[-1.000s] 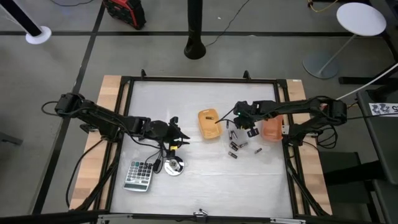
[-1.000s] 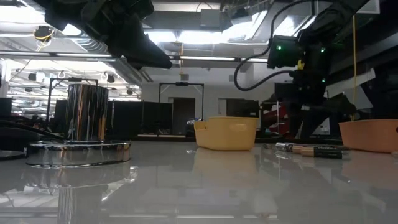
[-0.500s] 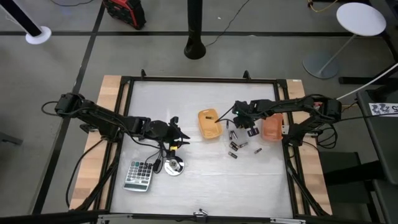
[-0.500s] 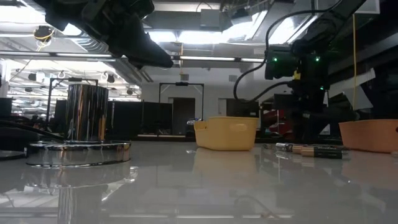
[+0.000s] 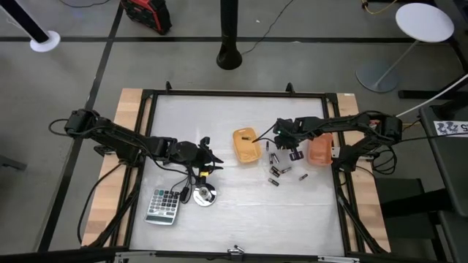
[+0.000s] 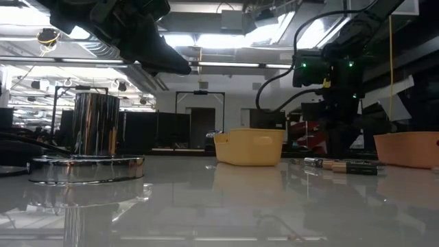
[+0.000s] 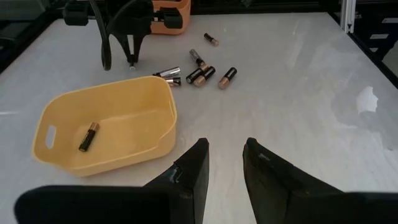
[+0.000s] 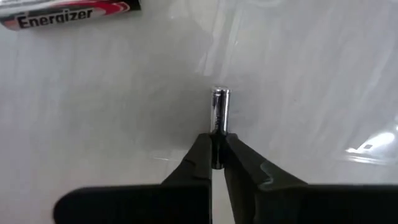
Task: Sort batteries
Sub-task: Put the silver battery into the orange bin
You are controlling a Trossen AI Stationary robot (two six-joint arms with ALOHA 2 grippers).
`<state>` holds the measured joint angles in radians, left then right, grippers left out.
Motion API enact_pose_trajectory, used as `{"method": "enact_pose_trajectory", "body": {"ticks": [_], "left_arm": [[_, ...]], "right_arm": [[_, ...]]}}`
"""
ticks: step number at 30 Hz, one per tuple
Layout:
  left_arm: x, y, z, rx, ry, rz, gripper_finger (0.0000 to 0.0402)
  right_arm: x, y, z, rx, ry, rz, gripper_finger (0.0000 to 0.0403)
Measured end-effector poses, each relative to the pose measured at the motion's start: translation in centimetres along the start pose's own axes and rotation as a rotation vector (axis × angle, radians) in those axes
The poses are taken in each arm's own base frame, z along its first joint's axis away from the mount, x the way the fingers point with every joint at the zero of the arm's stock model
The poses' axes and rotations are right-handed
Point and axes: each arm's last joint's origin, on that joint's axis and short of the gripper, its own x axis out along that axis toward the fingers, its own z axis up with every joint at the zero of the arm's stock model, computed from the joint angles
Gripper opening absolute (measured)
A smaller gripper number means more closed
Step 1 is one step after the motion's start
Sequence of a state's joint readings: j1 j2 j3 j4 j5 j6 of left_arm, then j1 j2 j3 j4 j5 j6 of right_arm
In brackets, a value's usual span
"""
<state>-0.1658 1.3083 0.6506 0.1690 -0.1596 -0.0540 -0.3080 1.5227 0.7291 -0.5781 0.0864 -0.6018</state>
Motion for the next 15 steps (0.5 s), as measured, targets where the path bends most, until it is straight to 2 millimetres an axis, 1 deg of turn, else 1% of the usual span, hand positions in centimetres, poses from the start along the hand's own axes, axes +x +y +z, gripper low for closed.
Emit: {"method": "enact_pose_trajectory", "body": {"ticks": [4, 7, 10, 15], "left_arm": [[0.0, 0.0, 0.0, -0.002, 0.000, 0.000, 0.0088], [0.0, 0.0, 0.0, -0.002, -0.001, 0.000, 0.0088], [0.0, 0.0, 0.0, 0.000, -0.001, 0.001, 0.0088], [0.0, 0.0, 0.0, 0.000, -0.001, 0.001, 0.0088]], "right_arm": [[-0.6, -0.3, 0.4, 0.004, 0.011, 0.007, 0.0003], [-1.4, -0.7, 0.9, 0.036, 0.020, 0.027, 0.0002], [-2.4, -1.3, 1.6, 0.047, -0.004, 0.011, 0.0000], [-3.2, -1.7, 2.1, 0.047, -0.009, 0.005, 0.0001]]}}
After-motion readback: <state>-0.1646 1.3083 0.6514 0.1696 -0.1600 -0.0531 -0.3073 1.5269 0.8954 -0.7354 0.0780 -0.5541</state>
